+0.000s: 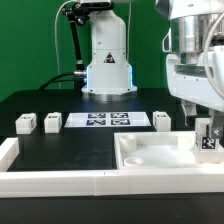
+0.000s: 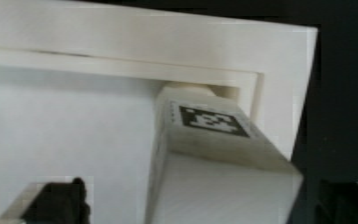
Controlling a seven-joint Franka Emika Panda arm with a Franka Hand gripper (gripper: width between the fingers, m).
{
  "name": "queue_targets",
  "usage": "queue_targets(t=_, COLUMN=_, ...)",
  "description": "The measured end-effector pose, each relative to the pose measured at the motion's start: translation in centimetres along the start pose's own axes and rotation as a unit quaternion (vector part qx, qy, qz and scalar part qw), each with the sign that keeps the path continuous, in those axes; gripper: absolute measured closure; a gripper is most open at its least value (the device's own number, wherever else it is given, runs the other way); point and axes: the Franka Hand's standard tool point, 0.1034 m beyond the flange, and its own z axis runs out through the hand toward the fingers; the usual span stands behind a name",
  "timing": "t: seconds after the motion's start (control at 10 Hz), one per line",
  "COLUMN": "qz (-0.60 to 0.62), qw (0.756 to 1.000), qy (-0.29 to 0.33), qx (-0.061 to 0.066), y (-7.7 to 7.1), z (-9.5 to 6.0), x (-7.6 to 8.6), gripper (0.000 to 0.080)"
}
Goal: Assemble square table
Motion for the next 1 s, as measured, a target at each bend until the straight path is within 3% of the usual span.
queue_targets(t=0.5, qz=-0.214, qw=0.977, qy=-0.001, qx=0.002, y=-0.07, z=0.14, x=-0.5, gripper=0.015)
queue_targets(t=1.0, qz=-0.395, qw=0.919, qy=-0.002, qx=0.001, y=0.0, z=0.32, x=-0.87, gripper=0.015)
